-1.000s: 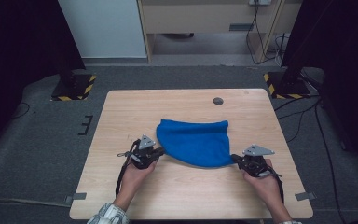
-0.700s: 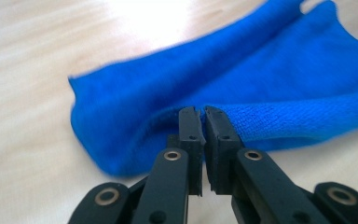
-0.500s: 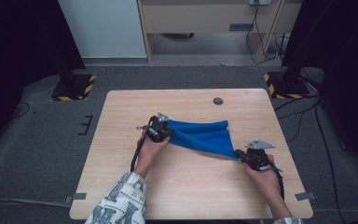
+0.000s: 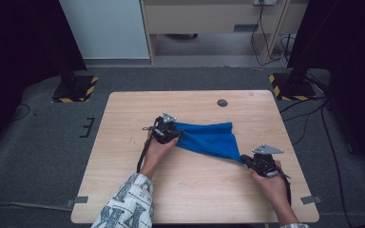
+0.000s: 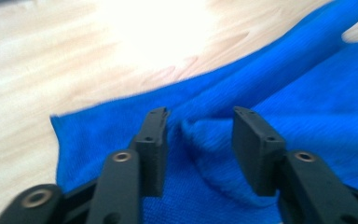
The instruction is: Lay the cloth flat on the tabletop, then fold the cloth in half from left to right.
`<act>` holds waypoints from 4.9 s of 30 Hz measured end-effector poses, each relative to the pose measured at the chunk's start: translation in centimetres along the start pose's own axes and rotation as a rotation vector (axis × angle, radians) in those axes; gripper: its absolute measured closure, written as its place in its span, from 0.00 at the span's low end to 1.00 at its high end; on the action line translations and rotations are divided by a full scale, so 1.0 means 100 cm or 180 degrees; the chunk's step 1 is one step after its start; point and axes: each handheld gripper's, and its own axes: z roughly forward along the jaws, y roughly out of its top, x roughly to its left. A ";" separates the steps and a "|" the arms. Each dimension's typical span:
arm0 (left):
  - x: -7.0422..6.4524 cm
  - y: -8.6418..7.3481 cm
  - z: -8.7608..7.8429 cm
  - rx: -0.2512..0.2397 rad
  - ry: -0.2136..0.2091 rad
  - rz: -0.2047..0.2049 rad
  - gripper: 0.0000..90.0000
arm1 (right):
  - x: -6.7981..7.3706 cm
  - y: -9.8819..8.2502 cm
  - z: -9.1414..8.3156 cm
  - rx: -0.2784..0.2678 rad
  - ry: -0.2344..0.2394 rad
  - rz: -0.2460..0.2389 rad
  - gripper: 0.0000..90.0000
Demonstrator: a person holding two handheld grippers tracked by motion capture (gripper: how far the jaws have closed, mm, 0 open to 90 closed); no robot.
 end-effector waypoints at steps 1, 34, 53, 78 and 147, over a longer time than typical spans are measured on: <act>-0.001 0.001 -0.003 -0.0016 -0.0009 0.0017 0.59 | 0.000 0.000 0.000 0.0018 0.0006 -0.0005 0.99; -0.027 -0.023 -0.031 0.0158 -0.0036 0.0391 0.99 | 0.008 -0.002 -0.012 -0.0019 0.0033 -0.0067 0.99; -0.025 -0.070 -0.084 0.0176 -0.0193 0.0376 0.99 | 0.036 -0.010 -0.020 0.0147 0.0161 -0.0289 0.98; -0.039 -0.103 -0.108 0.0480 -0.0345 0.0534 0.99 | 0.049 -0.016 -0.031 0.0212 0.0228 -0.0450 0.98; -0.004 -0.109 -0.143 -0.0154 0.0021 -0.0091 0.08 | 0.118 0.027 0.013 0.0013 0.0440 -0.0616 0.24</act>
